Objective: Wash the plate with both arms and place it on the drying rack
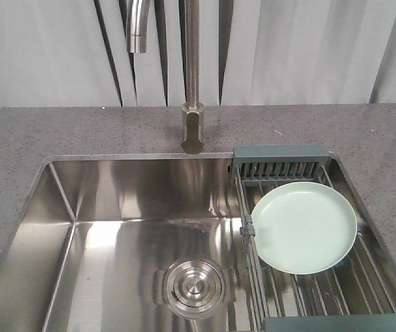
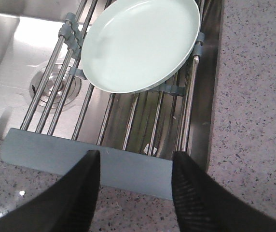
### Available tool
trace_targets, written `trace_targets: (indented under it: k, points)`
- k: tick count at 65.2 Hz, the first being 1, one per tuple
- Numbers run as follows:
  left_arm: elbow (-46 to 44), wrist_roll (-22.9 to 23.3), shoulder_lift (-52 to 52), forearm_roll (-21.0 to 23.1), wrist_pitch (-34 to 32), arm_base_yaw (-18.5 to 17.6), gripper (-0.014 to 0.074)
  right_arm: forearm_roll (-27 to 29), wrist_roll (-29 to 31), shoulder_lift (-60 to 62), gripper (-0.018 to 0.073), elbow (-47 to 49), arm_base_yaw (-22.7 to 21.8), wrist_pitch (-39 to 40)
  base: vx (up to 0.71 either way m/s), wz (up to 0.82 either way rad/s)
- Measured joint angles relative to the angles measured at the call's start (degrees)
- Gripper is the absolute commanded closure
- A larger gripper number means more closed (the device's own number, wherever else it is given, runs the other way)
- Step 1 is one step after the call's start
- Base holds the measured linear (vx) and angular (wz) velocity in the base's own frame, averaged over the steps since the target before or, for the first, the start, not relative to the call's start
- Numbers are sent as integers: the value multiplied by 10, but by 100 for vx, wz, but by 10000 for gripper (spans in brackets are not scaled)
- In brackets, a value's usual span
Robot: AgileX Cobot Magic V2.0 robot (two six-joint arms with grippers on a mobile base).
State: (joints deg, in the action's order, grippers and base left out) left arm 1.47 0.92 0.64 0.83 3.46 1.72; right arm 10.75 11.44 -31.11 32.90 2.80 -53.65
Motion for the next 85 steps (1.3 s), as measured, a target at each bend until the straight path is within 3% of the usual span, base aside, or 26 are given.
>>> trace_targets:
  k: [8, 14, 30, 48, 63, 85]
  points:
    - [0, 0, 0, 0, 0, 0, 603, -10, 0, 8, 238, -3, 0, 1, 0, 0]
    - [0, 0, 0, 0, 0, 0, 603, -23, 0, 33, 317, -17, -3, 26, 0, 0]
    - [0, 0, 0, 0, 0, 0, 603, -26, 23, 146, 575, -155, -20, 241, 0, 0]
    - [0, 0, 0, 0, 0, 0, 603, -21, 45, 259, 568, -285, -20, 406, 0, 0]
    - [0, 0, 0, 0, 0, 0, 603, 0, 36, 314, 565, -345, -45, 437, 0, 0]
    - [1, 0, 0, 0, 0, 0, 603, 4, 36, 318, 564, -346, -13, 463, 0, 0]
